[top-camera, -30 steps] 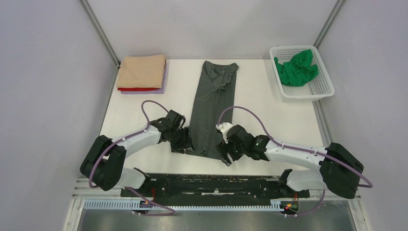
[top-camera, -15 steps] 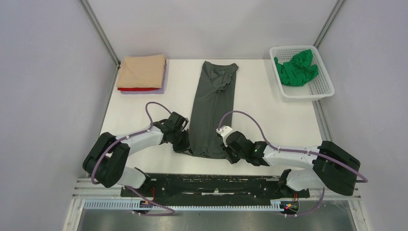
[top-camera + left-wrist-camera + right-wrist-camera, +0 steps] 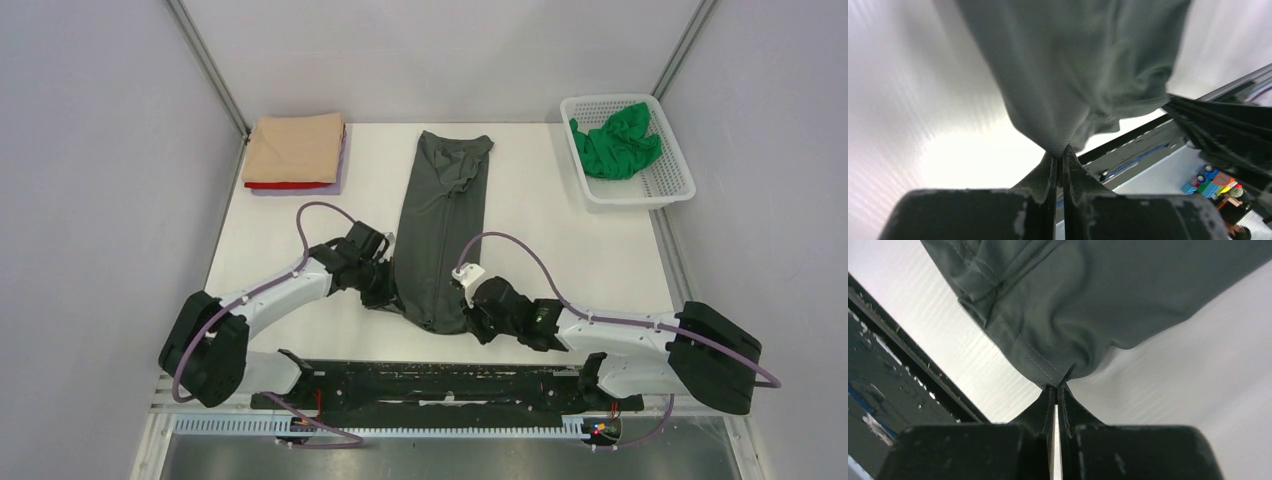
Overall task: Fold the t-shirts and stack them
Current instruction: Grab the bottom of the folded rectangular tshirt with both arms, then fold the folded rectangular tshirt in 1/3 of the way
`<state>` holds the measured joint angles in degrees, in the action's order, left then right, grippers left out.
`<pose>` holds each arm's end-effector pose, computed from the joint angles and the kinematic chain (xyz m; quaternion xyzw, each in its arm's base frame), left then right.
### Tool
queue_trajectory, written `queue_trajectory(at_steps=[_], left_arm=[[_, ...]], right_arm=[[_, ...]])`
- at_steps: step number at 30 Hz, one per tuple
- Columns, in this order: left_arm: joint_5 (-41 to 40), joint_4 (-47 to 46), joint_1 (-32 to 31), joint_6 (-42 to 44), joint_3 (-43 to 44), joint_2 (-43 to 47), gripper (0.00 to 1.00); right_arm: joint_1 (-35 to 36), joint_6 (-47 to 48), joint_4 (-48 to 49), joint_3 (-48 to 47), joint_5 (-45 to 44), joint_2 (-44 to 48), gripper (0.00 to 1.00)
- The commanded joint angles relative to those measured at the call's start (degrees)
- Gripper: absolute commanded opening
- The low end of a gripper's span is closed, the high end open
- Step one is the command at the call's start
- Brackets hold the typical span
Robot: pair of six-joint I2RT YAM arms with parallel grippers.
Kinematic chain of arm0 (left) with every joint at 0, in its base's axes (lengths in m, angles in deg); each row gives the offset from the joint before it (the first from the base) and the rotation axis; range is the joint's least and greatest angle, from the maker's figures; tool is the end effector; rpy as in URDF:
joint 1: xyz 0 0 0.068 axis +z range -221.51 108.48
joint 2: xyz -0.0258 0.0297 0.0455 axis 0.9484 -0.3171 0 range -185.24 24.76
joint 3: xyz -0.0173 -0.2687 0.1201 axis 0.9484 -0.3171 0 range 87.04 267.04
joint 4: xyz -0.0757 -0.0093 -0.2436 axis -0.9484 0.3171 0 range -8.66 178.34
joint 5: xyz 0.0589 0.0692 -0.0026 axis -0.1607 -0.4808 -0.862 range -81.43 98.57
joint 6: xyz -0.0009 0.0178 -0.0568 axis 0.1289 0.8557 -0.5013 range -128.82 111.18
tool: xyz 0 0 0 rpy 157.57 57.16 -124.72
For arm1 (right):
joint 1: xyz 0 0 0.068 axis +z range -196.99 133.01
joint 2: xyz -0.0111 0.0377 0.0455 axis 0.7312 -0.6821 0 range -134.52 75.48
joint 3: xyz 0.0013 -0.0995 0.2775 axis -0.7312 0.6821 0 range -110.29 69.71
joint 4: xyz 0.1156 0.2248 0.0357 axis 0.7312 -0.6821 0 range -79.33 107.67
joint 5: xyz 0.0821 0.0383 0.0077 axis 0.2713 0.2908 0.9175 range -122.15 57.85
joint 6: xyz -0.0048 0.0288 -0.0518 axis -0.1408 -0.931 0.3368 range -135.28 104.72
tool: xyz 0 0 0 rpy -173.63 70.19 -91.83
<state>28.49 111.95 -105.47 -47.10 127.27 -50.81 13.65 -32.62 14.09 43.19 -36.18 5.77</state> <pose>0.1780 -0.1377 0.1972 -0.0003 0.9640 -0.2575 0.0661 0.1087 0.1867 0.1773 -0.3307 0.8683 0.2062 0.3067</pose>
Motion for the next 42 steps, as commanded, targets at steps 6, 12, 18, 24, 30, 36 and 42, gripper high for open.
queue_trajectory(at_steps=[6,12,18,24,30,36,42], left_arm=[[-1.8,-1.4,0.4,3.0,18.3,-11.2,0.02],[-6.9,-2.6,3.5,4.0,29.3,-20.0,0.02],[-9.8,-2.9,6.5,5.2,41.1,-29.5,0.02],[-10.1,-4.0,8.7,5.5,48.7,-36.3,0.02],[-8.9,-4.9,9.7,7.0,56.3,-41.5,0.02],[-8.6,-2.0,11.6,9.0,62.5,-46.9,0.03],[-5.8,-1.0,12.8,10.3,66.5,-51.0,0.09]], right_arm=[[-9.7,6.5,6.5,-8.1,-3.2,-2.8,0.00],[-18.4,9.0,11.8,-14.2,-0.2,-10.6,0.00],[-24.1,12.1,11.1,-22.7,-0.4,-18.6,0.00],[-30.2,11.8,10.6,-27.6,1.8,-23.3,0.00],[-34.6,13.8,9.6,-33.5,2.8,-28.3,0.01],[-35.9,13.7,10.1,-38.8,7.6,-33.6,0.01],[-37.2,12.3,9.4,-42.0,7.4,-37.0,0.04]])
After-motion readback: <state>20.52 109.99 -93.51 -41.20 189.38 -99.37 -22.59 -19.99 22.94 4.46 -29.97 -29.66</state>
